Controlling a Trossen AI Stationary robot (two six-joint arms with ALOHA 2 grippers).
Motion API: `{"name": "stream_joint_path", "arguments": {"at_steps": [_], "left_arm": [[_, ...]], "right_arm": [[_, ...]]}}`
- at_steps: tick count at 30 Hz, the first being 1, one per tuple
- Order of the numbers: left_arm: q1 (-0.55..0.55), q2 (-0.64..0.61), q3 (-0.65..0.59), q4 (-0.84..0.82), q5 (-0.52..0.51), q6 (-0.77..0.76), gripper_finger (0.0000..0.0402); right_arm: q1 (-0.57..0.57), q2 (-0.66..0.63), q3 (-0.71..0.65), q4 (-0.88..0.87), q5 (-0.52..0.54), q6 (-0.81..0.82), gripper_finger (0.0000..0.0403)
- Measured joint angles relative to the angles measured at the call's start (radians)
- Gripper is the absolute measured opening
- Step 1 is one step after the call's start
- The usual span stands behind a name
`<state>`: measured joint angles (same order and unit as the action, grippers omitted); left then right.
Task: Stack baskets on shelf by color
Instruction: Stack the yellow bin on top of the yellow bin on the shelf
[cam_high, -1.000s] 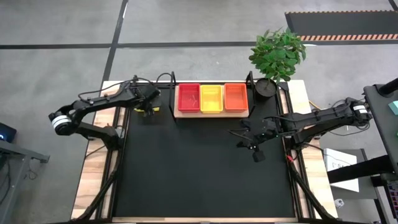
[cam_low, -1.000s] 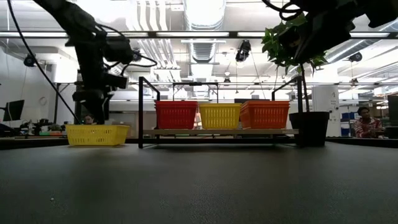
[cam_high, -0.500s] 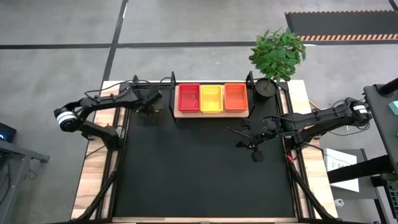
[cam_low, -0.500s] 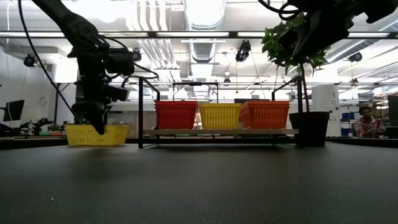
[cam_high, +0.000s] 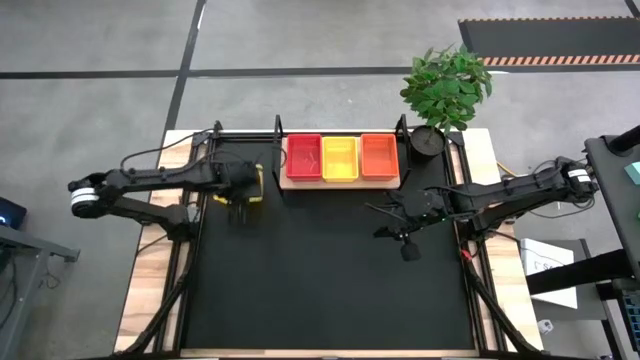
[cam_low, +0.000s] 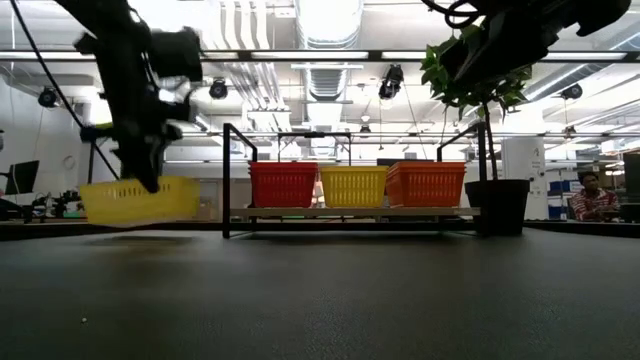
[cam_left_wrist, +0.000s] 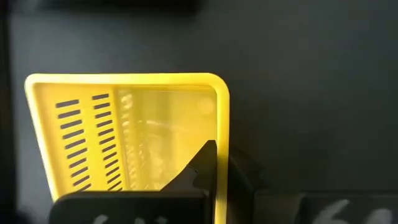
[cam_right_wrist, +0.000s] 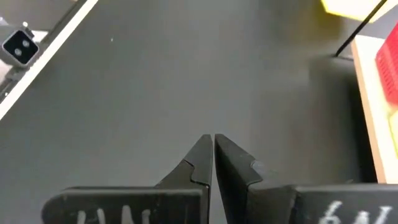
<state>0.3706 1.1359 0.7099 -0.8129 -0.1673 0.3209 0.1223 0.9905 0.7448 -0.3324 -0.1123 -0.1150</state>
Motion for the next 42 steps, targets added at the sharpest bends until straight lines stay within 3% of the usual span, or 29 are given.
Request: {"name": "stream_joint_path", "arguments": {"at_steps": [4,9,17,22,28,38,42], "left_arm": [[-0.154,-0.054,0.02,0.004,0.108,-0.124,0.0001],[-0.375,-0.062,0.034,0.035,0.122,-0.312,0.0],[-0.651,0.034,0.034,0.365,0.123,-0.471,0.0],[-0.691,0.122,0.046,0.572,0.12,-0.464,0.0],[-0.693,0.212,0.048,0.686,0.119,-0.447,0.0],[-0.703,0.29,0.056,0.768,0.116,-0.359,0.0],[-0.712,0.292,0.054,0.769,0.117,-0.357,0.0]], "right_arm": [[0.0,0.0,-0.027,0.078,0.0,0.003,0.0009],[0.0,0.011,-0.048,0.161,0.001,0.012,0.0009],[0.0,0.102,-0.047,0.33,0.008,0.017,0.0063],[-0.001,0.216,-0.003,0.448,0.009,-0.002,0.0117],[-0.001,0.356,0.133,0.45,-0.011,-0.044,0.016],[-0.053,0.576,0.389,0.303,-0.283,-0.19,0.0185],[-0.069,0.666,0.483,0.24,-0.338,-0.244,0.0185]]}}
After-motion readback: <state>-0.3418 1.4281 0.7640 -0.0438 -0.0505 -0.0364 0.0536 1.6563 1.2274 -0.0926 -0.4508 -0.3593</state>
